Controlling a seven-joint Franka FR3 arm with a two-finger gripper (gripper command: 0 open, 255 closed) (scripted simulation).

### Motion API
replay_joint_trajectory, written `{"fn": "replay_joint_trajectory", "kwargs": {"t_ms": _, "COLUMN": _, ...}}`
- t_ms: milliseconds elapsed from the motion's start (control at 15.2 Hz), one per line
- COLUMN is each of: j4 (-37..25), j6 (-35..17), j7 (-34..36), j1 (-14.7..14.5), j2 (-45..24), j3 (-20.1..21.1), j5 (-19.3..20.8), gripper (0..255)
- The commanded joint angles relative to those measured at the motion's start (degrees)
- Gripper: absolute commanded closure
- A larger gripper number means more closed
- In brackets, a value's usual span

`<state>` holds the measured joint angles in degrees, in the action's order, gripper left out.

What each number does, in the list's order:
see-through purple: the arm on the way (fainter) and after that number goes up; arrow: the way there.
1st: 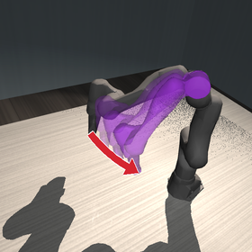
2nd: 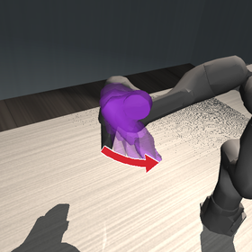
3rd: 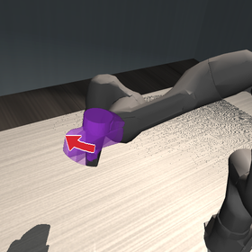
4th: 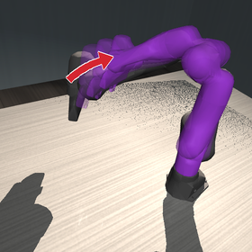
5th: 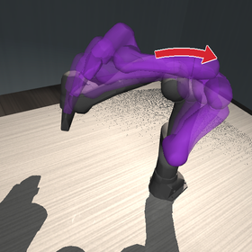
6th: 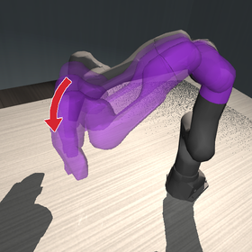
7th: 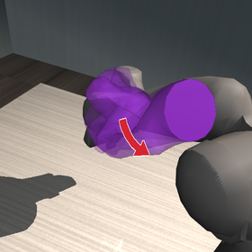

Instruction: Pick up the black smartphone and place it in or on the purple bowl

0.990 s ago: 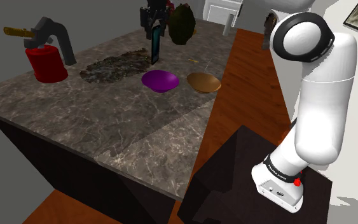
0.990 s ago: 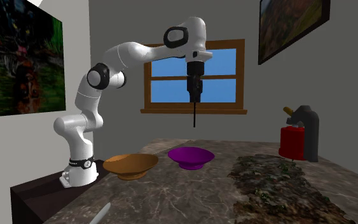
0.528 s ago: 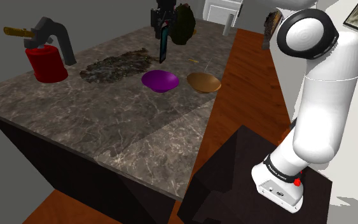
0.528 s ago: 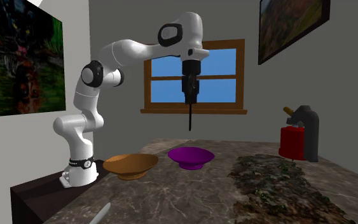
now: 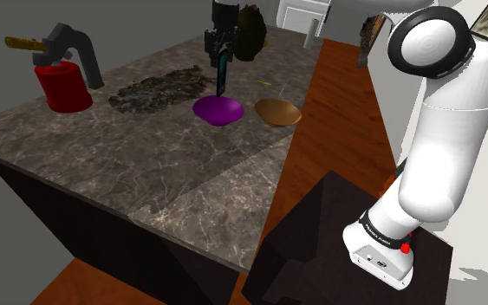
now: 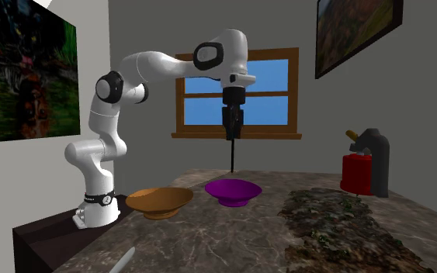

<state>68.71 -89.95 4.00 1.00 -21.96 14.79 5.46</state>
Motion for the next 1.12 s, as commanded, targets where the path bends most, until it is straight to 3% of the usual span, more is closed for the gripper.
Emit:
{"fn": "replay_joint_trajectory", "kwargs": {"t_ms": 0, "j4": 2.3, "j6": -1.8, "j7": 0.0, "j1": 0.2, "j2": 0.6, "j3": 0.0, "j5": -0.1, "gripper": 255}}
{"fn": "replay_joint_trajectory", "kwargs": {"t_ms": 528, "j4": 10.4, "j6": -8.7, "j7": 0.0, "j1": 0.8, "j2": 1.8, "j3": -0.1, "j5": -0.4, "gripper": 255}}
{"fn": "replay_joint_trajectory", "kwargs": {"t_ms": 990, "j4": 10.4, "j6": -8.7, "j7": 0.0, "j1": 0.8, "j2": 1.8, "j3": -0.1, "j5": -0.4, "gripper": 255}}
{"fn": "replay_joint_trajectory", "kwargs": {"t_ms": 1056, "j4": 10.4, "j6": -8.7, "j7": 0.0, "j1": 0.8, "j2": 1.8, "j3": -0.1, "j5": -0.4, "gripper": 0}}
